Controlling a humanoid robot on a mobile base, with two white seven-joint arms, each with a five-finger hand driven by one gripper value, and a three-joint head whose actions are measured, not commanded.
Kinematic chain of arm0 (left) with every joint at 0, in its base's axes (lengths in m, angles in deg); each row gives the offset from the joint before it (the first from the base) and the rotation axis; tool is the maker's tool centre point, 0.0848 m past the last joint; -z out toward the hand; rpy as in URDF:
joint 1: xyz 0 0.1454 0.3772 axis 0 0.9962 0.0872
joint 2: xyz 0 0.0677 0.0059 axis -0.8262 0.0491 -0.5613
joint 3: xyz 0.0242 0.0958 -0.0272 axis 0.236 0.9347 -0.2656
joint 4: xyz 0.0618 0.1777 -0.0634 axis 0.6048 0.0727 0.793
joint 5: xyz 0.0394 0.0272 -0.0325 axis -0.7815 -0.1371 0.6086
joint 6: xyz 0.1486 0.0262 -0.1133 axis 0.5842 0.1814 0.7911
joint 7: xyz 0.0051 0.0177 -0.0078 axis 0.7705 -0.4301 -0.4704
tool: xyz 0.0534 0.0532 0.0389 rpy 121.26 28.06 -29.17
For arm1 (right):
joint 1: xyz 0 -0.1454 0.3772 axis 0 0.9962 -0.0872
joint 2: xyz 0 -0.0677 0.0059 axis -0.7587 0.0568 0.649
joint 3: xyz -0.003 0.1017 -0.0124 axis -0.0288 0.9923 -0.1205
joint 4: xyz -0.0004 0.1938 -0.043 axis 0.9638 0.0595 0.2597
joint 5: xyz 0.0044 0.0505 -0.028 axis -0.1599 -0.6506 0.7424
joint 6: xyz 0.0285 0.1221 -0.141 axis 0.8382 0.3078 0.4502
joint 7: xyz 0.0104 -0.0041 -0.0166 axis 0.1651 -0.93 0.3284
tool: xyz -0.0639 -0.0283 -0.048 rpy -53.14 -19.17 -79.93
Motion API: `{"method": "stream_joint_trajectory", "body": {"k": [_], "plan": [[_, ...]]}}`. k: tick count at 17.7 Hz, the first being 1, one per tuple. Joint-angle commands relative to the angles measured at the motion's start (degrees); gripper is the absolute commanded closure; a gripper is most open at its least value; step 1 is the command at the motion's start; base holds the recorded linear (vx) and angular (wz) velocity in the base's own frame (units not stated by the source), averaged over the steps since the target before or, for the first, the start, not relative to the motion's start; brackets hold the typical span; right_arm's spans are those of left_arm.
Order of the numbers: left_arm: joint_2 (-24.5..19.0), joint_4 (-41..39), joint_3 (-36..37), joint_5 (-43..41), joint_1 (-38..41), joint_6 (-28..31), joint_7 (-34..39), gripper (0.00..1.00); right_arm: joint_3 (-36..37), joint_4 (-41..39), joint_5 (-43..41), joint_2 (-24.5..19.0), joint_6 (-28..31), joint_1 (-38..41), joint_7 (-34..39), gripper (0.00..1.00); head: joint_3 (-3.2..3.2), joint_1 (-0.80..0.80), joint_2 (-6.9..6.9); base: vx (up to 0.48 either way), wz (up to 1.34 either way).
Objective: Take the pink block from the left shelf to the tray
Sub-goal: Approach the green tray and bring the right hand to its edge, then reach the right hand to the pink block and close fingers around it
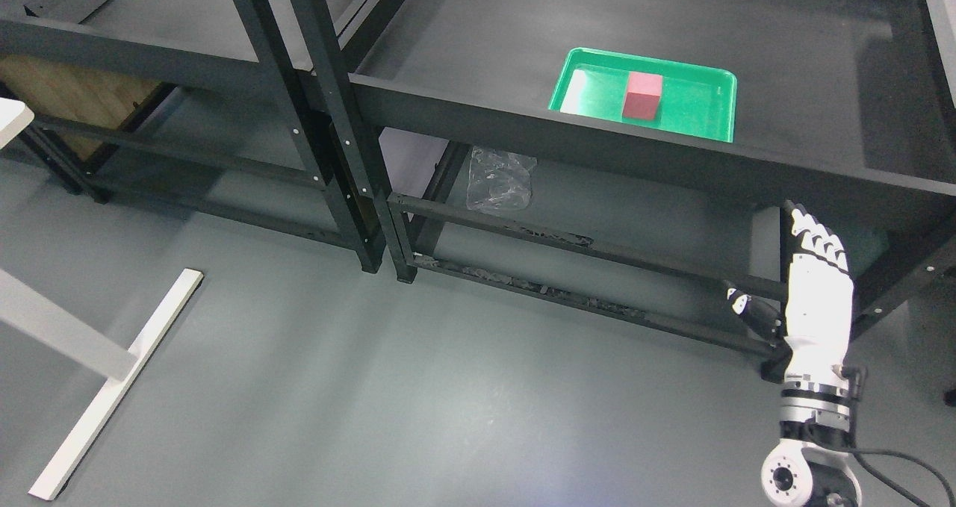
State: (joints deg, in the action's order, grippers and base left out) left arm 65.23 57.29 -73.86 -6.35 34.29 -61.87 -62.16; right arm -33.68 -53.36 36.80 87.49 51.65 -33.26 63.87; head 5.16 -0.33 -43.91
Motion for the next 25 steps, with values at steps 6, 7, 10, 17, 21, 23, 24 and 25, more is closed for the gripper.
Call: {"method": "stream_joint_trajectory", "body": {"k": [6,7,10,17,21,23,24,25], "plan": [[-1.0,0.0,0.0,-0.09,0.53,0.03,0.02,0.0,-0.15,0.11,0.03,0.98,-0.19,-1.25,-0.1,0.01,0.0,0.0,0.0,0.273,0.04],[-1.0,0.0,0.0,-0.09,0.53,0.03,0.02,0.0,-0.33,0.11,0.03,0.98,-0.19,-1.33,-0.1,0.01,0.0,0.0,0.0,0.275,0.04],[-1.0,0.0,0.0,-0.09,0.53,0.03,0.02,0.0,-1.38,0.2,-0.23,0.98,-0.11,-1.6,0.68,0.01,0.0,0.0,0.0,0.277,0.03],[-1.0,0.0,0.0,-0.09,0.53,0.03,0.02,0.0,-1.56,0.28,-0.58,0.98,-0.02,-2.3,5.95,0.01,0.0,0.0,0.0,0.259,0.06],[-1.0,0.0,0.0,-0.09,0.53,0.03,0.02,0.0,-2.0,0.28,-1.46,0.98,0.24,-1.78,13.58,0.01,0.0,0.0,0.0,0.242,0.05],[-1.0,0.0,0.0,-0.09,0.53,0.11,0.02,0.0,-1.91,0.28,-1.55,0.98,1.56,-1.34,17.81,0.01,0.0,0.0,0.0,0.215,0.02],[-1.0,0.0,0.0,-0.09,0.53,0.03,0.02,0.0,-1.91,0.28,-1.55,0.98,1.65,-1.33,18.52,0.01,0.0,0.0,0.0,0.206,0.0],[-1.0,0.0,0.0,-0.09,0.53,0.03,0.02,0.0,-1.91,0.28,-1.55,0.98,1.74,-1.33,18.62,0.01,0.0,0.0,0.0,0.206,0.0]]}}
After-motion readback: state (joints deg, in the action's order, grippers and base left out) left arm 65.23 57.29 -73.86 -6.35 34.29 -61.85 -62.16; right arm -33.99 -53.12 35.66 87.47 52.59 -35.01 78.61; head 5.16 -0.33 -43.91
